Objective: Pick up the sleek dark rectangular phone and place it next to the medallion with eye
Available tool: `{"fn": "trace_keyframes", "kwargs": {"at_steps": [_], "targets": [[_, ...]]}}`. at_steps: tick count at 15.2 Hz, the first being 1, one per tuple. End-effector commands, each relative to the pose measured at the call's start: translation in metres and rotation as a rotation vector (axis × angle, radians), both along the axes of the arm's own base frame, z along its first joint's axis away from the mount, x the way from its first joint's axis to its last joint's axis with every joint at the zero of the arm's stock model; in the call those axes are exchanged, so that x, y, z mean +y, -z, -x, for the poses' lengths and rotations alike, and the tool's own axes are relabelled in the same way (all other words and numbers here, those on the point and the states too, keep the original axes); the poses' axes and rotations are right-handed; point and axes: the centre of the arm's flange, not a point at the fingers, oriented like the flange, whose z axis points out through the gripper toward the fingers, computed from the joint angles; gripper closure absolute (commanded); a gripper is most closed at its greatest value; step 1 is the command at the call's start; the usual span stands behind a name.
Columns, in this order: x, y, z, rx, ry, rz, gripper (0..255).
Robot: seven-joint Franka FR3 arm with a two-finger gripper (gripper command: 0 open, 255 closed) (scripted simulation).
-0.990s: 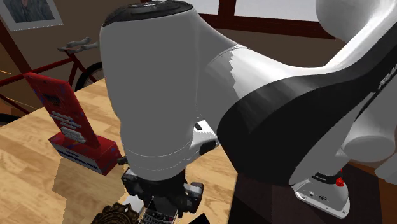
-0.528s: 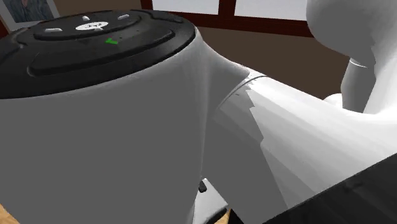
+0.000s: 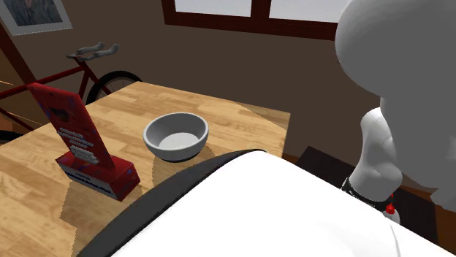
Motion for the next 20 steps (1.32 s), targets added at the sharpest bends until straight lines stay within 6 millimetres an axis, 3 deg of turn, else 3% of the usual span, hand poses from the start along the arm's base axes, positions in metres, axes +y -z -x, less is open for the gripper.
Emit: {"fn": "trace_keyframes", "kwargs": {"at_steps": [1,18,20], "targets": [[0.011,0.004,0.010,-0.001,0.002,0.000,255],[0.011,0.094,0.010,-0.001,0.002,0.000,255],[0.011,0.095,0.011,-0.001,0.002,0.000,255]]}}
